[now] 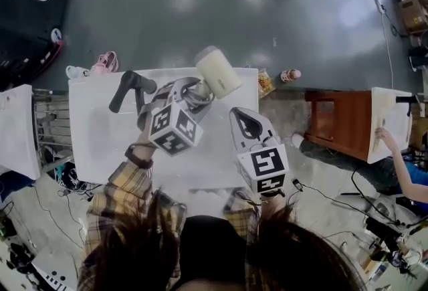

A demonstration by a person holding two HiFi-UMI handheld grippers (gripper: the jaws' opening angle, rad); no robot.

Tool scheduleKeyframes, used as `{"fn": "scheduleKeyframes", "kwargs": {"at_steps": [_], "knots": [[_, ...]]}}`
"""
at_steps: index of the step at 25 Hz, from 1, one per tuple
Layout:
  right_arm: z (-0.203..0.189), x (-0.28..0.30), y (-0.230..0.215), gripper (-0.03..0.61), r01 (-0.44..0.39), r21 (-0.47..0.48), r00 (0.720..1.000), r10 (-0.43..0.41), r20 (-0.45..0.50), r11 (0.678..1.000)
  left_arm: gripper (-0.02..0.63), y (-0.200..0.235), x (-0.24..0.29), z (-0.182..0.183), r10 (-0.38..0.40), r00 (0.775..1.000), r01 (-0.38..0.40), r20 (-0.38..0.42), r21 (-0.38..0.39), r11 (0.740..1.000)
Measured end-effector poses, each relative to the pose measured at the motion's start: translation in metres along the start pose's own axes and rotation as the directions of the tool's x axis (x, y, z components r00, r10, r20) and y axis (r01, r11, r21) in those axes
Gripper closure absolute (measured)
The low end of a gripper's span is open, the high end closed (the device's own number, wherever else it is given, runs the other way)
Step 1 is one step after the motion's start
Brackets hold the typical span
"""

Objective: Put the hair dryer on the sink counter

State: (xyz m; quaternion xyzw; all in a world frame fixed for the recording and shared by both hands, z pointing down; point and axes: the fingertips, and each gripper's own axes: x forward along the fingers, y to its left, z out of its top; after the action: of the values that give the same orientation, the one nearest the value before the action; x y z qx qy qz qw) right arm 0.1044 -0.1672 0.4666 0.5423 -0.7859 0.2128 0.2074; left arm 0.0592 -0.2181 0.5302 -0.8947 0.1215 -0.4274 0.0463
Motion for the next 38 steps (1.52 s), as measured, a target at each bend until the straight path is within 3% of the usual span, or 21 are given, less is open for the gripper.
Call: {"fn": "scheduleKeyframes", "kwargs": {"at_steps": [26, 38], "knots": [[-0.036, 0.027, 0.0, 0.563, 0.046, 0.083, 0.996, -0.039, -0.083, 0.995, 0.356, -0.015, 0.072, -0.032, -0.085, 0.986, 0.11, -0.147, 0.169, 0.98], [-0.045, 0.027, 0.002, 0.563, 0.051, 0.093, 0.994, -0.042, -0.1, 0.994, 0.356, -0.019, 0.082, -0.035, -0.126, 0.98, 0.149, -0.152, 0.149, 0.977]]}}
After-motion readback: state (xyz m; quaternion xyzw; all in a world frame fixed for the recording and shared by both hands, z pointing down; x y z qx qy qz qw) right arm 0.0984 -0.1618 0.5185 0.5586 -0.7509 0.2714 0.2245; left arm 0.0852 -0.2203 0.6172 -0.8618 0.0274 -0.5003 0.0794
